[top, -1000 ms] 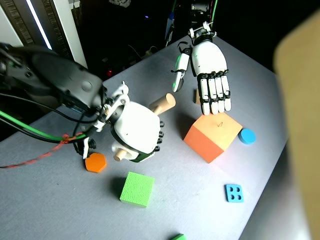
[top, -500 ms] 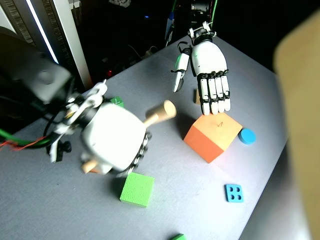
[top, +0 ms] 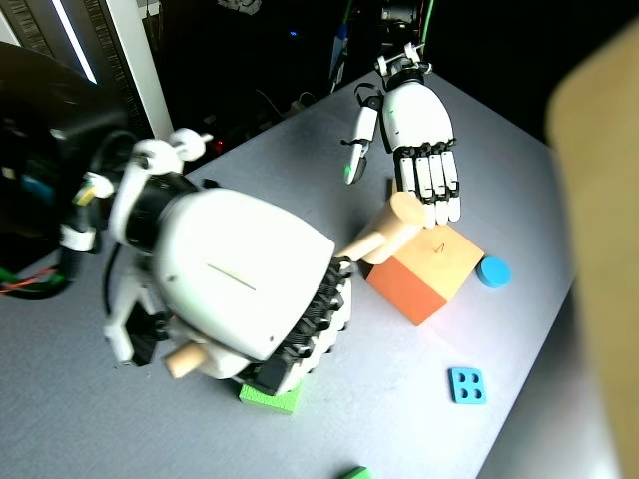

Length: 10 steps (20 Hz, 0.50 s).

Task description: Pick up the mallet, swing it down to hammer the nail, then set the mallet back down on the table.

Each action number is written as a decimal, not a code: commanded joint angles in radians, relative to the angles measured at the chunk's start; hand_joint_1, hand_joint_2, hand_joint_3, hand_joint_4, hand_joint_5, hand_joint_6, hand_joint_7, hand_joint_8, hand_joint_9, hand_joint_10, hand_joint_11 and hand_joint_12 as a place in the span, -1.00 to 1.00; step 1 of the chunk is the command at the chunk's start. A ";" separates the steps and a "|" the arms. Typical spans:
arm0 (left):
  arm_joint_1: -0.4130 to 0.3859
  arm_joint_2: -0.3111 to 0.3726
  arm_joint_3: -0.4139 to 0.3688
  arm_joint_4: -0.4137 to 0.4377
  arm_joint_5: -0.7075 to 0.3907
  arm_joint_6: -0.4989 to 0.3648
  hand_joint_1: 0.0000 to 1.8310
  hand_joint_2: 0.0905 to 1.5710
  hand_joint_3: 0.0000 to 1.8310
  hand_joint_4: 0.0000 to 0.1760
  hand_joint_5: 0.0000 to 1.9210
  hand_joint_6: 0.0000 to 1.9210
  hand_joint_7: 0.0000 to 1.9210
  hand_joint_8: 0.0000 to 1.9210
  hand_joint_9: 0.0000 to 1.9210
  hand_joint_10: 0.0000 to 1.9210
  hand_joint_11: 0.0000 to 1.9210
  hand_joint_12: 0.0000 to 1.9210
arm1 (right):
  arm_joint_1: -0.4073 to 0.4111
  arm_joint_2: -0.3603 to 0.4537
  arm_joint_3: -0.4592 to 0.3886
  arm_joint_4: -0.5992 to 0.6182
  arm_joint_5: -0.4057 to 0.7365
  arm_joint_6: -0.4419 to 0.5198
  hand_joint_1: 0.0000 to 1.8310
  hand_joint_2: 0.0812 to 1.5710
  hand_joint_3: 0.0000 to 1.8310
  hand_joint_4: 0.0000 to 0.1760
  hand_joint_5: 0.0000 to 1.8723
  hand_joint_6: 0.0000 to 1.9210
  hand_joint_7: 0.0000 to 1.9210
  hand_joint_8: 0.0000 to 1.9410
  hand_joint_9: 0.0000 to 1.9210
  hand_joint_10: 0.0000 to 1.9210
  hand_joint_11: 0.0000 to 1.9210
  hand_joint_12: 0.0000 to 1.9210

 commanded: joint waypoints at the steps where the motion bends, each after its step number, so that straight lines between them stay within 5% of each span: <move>1: -0.003 -0.003 -0.002 -0.002 -0.080 0.002 -1.00 0.66 -1.00 -1.00 -0.83 -1.00 -0.84 -1.00 -0.86 -1.00 -1.00 -0.76 | 0.015 -0.008 0.016 -0.102 0.060 0.034 -0.50 0.97 -1.00 -1.00 0.21 1.00 0.47 1.00 0.57 1.00 0.63 1.00; 3: -0.004 -0.003 -0.001 -0.002 -0.080 0.002 -1.00 0.65 -1.00 -1.00 -0.83 -1.00 -0.84 -0.99 -0.86 -1.00 -1.00 -0.75 | 0.014 -0.047 0.057 -0.179 0.067 0.109 -0.49 0.96 -1.00 -1.00 0.21 1.00 0.47 1.00 0.57 1.00 0.62 1.00; 10: -0.007 -0.003 0.001 -0.002 -0.080 0.003 -1.00 0.63 -1.00 -1.00 -0.81 -1.00 -0.82 -1.00 -0.84 -1.00 -1.00 -0.73 | 0.026 -0.224 0.224 -0.269 0.084 0.120 -0.51 0.97 -1.00 -1.00 0.19 1.00 0.46 1.00 0.57 1.00 0.64 1.00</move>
